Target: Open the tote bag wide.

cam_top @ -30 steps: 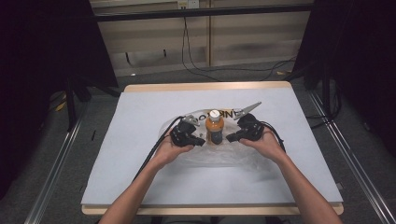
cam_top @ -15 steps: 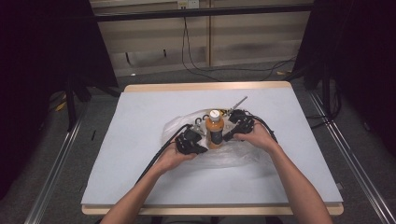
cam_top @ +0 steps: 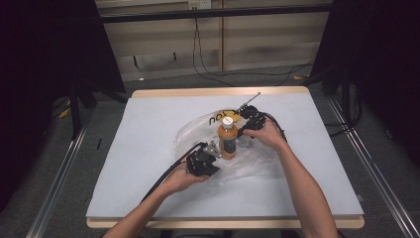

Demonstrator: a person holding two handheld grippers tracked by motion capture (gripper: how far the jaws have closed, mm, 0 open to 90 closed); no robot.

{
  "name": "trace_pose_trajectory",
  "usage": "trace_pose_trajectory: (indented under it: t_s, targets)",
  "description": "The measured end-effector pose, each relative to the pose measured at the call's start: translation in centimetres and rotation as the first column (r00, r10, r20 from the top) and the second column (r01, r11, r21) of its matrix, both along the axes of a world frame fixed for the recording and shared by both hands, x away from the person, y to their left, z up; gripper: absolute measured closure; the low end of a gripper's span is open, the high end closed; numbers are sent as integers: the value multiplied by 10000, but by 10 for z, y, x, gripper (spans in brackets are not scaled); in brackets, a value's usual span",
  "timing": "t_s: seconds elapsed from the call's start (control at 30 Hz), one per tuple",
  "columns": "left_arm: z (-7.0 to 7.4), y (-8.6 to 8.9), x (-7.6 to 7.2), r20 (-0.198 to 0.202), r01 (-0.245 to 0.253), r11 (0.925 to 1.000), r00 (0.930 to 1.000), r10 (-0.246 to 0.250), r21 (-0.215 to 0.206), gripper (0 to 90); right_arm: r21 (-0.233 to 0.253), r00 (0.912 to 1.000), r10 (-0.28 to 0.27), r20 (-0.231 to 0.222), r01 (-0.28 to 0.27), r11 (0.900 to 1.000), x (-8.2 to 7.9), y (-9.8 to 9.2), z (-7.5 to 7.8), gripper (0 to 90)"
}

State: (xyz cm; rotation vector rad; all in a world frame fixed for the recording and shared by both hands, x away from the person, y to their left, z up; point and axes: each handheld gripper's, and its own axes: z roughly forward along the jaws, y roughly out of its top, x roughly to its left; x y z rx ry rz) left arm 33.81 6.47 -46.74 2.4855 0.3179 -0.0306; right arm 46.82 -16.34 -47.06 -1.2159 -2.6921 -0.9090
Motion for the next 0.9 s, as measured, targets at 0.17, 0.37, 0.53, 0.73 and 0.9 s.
trace_pose_trajectory:
  t_s: [0.17,0.37,0.53,0.73,0.9]
  targets:
    - [-1,2,-12,-155,302,9994,9994,-305,-175,900,95,9964,-712,453,708,9974,11,1,-2,900]
    - [-1,4,-22,-164,571,9981,9982,-575,-209,900,-67,9866,-1440,762,1449,9894,22,0,-3,900]
    - [-1,6,-27,-238,734,9968,9970,-742,-302,900,-2,9739,-2047,982,2057,9786,28,-4,-5,900]
    - [-1,8,-23,-389,776,9966,9961,-787,-287,900,-162,9556,-2563,1452,2613,9651,28,-2,-5,900]
    - [13,14,-13,-453,223,9953,9986,-266,-941,900,112,9714,-1933,1382,1937,9810,19,7,-5,900]
